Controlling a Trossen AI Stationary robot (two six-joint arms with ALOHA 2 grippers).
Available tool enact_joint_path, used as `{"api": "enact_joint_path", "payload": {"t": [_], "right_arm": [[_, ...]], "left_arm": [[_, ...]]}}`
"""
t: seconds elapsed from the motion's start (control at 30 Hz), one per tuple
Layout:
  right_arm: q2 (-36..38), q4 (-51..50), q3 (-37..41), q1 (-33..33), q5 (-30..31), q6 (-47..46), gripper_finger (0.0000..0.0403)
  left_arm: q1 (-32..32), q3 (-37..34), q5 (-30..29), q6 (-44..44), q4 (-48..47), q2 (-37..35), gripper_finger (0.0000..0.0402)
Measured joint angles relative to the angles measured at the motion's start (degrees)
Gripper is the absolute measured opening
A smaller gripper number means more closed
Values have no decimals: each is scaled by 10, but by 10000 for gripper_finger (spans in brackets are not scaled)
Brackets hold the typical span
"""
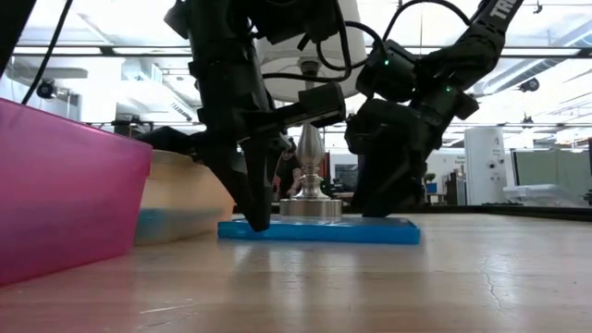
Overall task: Pick & place jewel cases by type
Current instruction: Put the blue CD case into the orange bin
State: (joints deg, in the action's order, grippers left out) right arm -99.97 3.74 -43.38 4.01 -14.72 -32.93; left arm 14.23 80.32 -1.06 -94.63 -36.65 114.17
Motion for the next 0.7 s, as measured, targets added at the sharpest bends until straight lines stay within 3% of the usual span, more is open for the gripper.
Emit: {"api": "enact_joint_path", "payload": {"t": [0.7], "right_arm": [[44,-74,5,-169,15,-146,224]], "left_arm": [[-3,0,-5,33,3,0,0]]}}
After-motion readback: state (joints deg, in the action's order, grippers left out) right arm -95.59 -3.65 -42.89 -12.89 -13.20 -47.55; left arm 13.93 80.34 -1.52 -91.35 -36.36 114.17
